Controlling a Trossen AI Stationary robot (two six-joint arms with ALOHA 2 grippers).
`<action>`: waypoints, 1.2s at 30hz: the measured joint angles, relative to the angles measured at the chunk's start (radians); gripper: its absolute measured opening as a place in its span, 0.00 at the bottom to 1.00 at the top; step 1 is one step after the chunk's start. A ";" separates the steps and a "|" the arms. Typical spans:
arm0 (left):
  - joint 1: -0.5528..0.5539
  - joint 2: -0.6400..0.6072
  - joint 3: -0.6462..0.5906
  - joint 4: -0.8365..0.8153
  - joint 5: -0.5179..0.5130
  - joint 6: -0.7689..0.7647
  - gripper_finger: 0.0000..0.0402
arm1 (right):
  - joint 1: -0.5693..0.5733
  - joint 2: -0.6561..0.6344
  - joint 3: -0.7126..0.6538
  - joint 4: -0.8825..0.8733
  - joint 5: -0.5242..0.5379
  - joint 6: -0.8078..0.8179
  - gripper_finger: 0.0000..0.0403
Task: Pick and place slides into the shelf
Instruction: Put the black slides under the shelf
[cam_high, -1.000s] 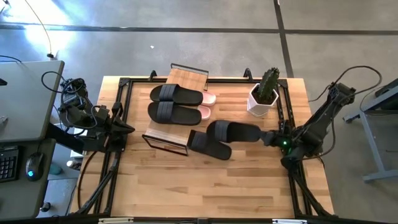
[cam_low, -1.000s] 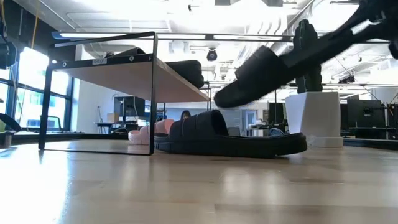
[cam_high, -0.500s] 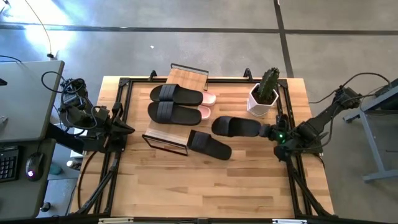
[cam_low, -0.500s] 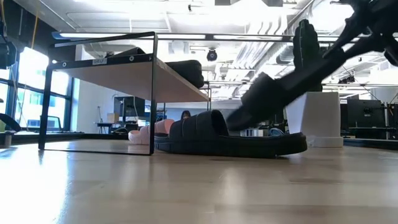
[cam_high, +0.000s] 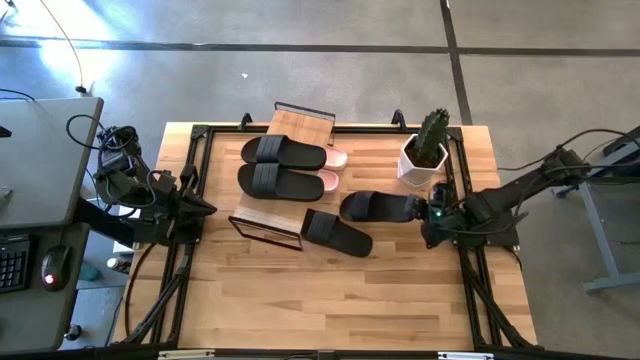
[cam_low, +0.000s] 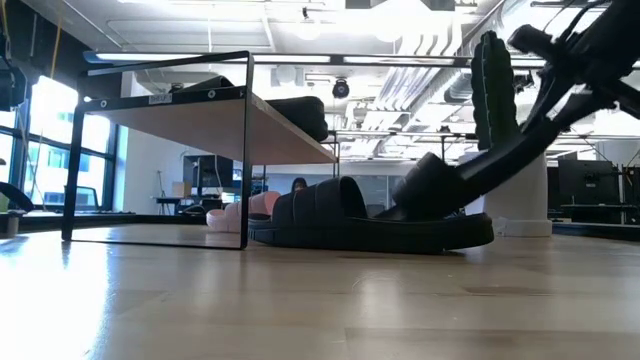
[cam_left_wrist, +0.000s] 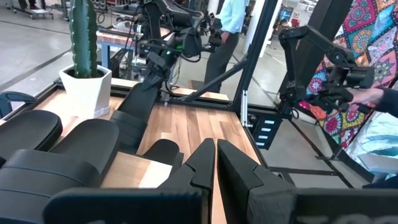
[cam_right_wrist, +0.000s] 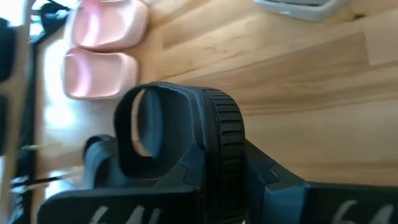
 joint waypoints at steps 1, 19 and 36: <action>0.000 0.000 0.000 0.000 0.000 0.000 0.02 | -0.014 0.008 0.000 0.000 -0.018 -0.002 0.07; 0.000 0.001 0.000 -0.004 0.030 0.000 0.02 | -0.275 0.214 0.001 0.296 -0.299 -0.282 0.07; 0.000 0.006 0.000 -0.004 0.032 -0.004 0.02 | -0.387 0.358 0.001 0.443 -0.427 -0.406 0.12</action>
